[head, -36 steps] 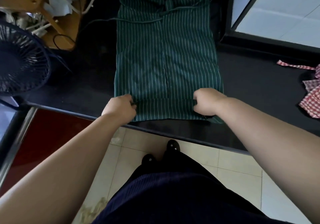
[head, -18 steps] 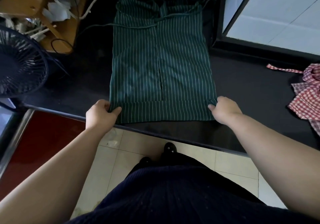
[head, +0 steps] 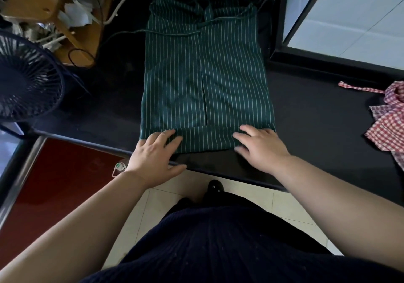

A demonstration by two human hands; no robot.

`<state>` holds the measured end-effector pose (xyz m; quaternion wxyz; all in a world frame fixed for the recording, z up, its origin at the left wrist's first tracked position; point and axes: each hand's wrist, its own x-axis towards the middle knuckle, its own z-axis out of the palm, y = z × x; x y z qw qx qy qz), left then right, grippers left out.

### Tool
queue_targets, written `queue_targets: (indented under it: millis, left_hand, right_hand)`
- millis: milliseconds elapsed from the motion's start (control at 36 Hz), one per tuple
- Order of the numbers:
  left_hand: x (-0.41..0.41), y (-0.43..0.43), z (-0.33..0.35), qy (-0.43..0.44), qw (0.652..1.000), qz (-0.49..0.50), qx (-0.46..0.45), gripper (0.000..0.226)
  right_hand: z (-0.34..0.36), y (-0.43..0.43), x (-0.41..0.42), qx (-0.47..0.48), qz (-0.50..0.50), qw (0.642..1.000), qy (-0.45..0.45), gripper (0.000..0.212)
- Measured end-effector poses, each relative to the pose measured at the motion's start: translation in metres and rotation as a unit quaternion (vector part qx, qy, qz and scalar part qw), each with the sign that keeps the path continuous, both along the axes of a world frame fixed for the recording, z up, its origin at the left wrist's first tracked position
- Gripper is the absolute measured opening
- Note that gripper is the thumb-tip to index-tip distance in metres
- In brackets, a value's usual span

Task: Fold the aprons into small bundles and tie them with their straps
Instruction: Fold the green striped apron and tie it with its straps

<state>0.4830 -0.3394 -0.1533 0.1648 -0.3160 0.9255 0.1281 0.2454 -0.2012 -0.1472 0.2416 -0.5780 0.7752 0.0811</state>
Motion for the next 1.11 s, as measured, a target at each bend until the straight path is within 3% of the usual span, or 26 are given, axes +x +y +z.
queue_targets:
  millis: [111,167,306,361,417,500,528,611,778,889,972,1056,1111]
  left_hand:
    - [-0.012,-0.005,0.01,-0.002,1.0,-0.007,-0.022,0.08]
    - [-0.017,-0.013,0.014,-0.013,1.0,-0.009,-0.016,0.07]
    - [-0.017,-0.052,0.029,-0.022,0.992,0.06,0.109,0.039]
    - [-0.015,-0.065,0.036,-0.022,0.981,0.079,0.175,0.028]
    - [-0.008,-0.078,0.034,0.013,0.968,0.121,0.218,0.011]
    - [0.004,-0.085,0.023,0.103,0.923,0.254,0.269,0.004]
    - [0.008,-0.085,0.017,0.136,0.903,0.304,0.272,0.006]
    - [0.009,-0.079,0.007,0.206,0.874,0.375,0.23,0.012]
    - [-0.007,-0.068,-0.007,0.122,0.905,0.397,0.088,0.037]
    - [-0.009,-0.063,-0.012,0.116,0.908,0.401,0.045,0.038]
    - [-0.006,-0.063,-0.015,0.127,0.905,0.403,0.041,0.038]
    - [-0.005,-0.061,-0.014,0.136,0.905,0.4,0.039,0.038]
    - [-0.007,-0.056,-0.011,0.153,0.904,0.398,0.039,0.038]
  right_hand:
    - [0.006,-0.004,-0.005,-0.023,-0.016,0.999,-0.016,0.036]
    - [0.011,-0.006,-0.008,-0.038,-0.03,0.998,-0.027,0.03]
    - [0.023,-0.014,-0.013,-0.001,-0.019,0.998,-0.058,0.034]
    - [0.022,-0.015,-0.016,0.045,0.02,0.998,-0.027,0.042]
    - [0.021,-0.018,-0.02,0.05,-0.023,0.998,-0.042,0.042]
    - [0.019,-0.024,-0.032,0.014,-0.123,0.987,-0.101,0.016]
    - [0.02,-0.028,-0.036,0.01,-0.145,0.984,-0.106,0.017]
    - [0.019,-0.036,-0.046,0.016,-0.199,0.976,-0.085,0.029]
    - [0.016,-0.05,-0.053,0.03,-0.299,0.949,-0.097,0.029]
    - [0.01,-0.046,-0.06,0.013,-0.407,0.907,-0.103,0.043]
    - [0.004,-0.043,-0.06,-0.002,-0.452,0.885,-0.109,0.041]
    - [0.005,-0.046,-0.052,-0.008,-0.43,0.899,-0.085,0.049]
    - [0.011,-0.047,-0.042,-0.025,-0.372,0.928,-0.021,0.05]
